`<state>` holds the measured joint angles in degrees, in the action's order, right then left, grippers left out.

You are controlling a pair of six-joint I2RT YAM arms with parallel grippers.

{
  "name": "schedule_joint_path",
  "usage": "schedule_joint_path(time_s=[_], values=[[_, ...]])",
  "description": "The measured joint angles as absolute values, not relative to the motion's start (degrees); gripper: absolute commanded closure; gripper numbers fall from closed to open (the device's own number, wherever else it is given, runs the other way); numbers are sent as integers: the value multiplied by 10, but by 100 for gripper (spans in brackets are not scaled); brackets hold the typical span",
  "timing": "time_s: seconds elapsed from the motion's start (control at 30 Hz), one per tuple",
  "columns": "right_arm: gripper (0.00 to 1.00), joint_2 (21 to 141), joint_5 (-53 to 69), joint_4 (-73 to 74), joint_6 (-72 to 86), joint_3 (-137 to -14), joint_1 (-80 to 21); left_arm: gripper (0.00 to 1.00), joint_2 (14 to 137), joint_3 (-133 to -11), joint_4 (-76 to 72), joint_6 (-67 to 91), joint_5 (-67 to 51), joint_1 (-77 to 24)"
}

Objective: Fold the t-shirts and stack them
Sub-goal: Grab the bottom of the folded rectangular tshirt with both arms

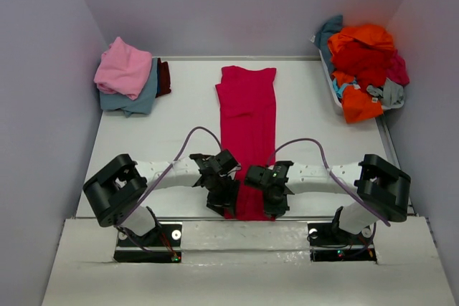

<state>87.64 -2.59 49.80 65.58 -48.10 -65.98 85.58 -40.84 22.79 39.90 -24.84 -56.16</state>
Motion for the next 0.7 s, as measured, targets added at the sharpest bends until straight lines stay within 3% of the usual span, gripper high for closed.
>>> schedule_joint_path(time_s=[0.2,0.7], values=[[87,876,-32,503,654,-488,-660,52,846,-408,247,401,-218,-562],[88,876,-40,505,654,-491,-660,51,846,-394,213,401,-243,-562]])
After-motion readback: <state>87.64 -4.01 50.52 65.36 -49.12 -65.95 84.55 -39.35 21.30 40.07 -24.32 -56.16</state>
